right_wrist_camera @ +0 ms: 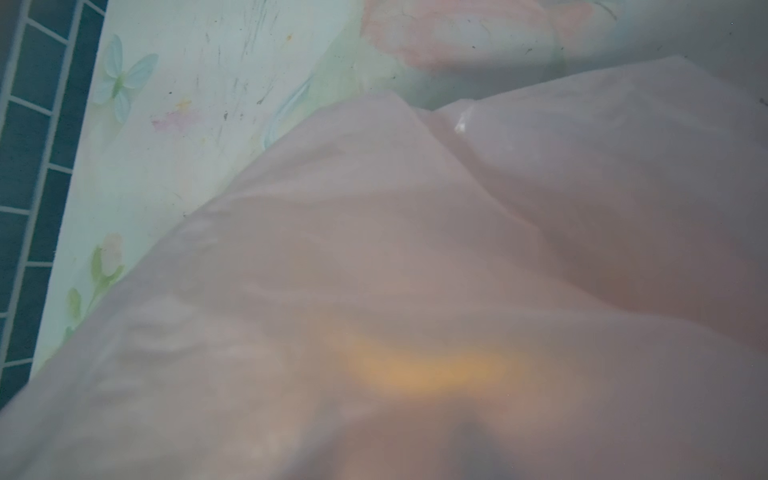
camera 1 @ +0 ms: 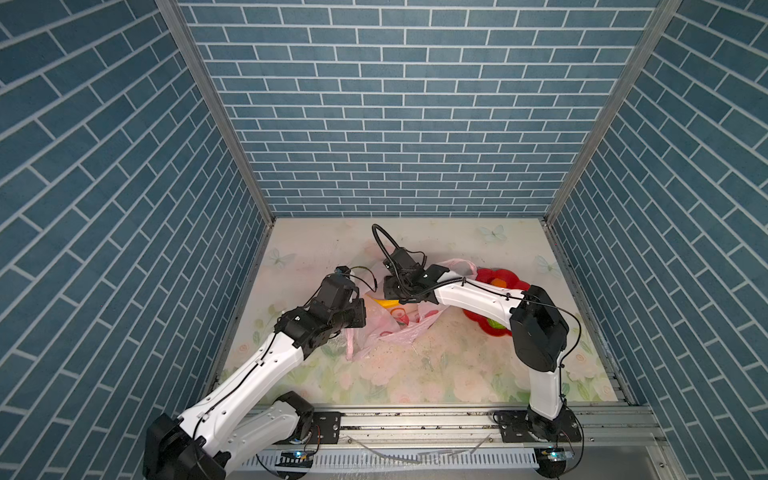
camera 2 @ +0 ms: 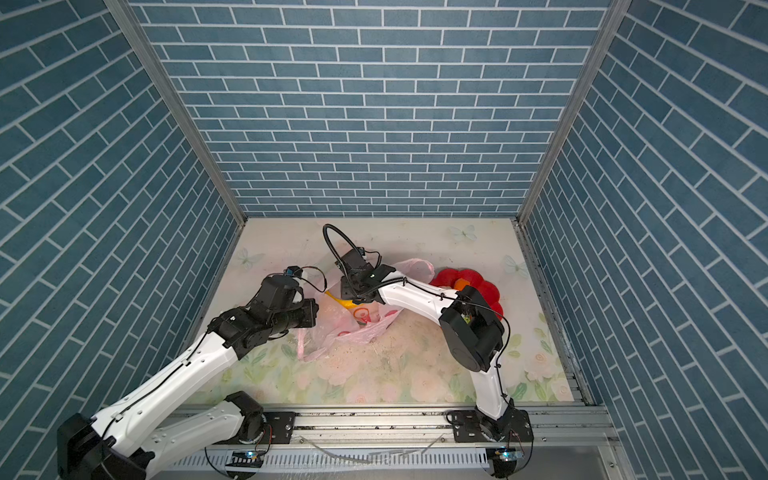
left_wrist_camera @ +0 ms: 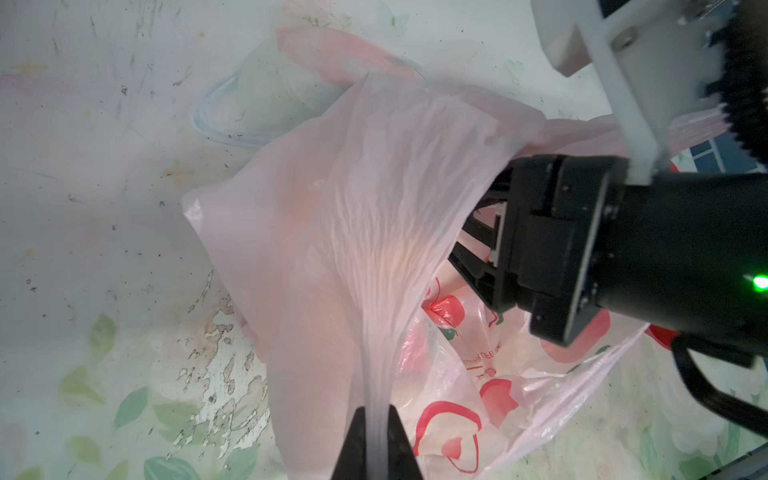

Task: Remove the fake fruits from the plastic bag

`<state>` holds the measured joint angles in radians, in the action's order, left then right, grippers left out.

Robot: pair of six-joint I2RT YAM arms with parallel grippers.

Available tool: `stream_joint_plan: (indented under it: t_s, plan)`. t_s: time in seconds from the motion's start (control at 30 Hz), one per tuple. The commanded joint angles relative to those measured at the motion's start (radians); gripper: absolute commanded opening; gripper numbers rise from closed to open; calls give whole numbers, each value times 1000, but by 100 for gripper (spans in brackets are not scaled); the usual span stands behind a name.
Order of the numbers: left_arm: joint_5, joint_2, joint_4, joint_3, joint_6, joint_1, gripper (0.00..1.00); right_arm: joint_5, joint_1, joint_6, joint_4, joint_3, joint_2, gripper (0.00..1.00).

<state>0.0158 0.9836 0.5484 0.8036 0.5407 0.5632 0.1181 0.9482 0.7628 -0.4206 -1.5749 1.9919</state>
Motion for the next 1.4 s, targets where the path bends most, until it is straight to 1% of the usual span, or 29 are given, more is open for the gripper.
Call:
stream_joint_plan:
  t_s: [0.0,0.17,0.3,0.5,0.77,0.8,1.0,1.17,1.37]
  plan:
    - [31,-19,-14,-36,21,-5,11,78,4,18,-87,-47,19,47]
    - [56,-28,-36,-64,20,-5,11,155,3,6,-124,-68,37,51]
    - [67,-30,-38,-63,14,-5,11,214,3,-47,-174,-125,69,55]
    - [83,-25,-42,-64,5,-5,11,272,-9,-136,-254,-238,145,58]
    - [88,-16,-56,-67,-3,-4,11,290,-35,-237,-275,-322,194,62]
    - [88,-13,-57,-66,-4,-5,11,293,-40,-249,-279,-330,221,62]
    - [95,5,-63,-63,-19,-5,11,280,-56,-316,-275,-343,239,65]
    - [101,7,-86,-72,-12,-4,11,223,-56,-336,-244,-338,241,65]
    - [111,0,-88,-73,-11,-5,11,268,-55,-348,-236,-343,258,65]
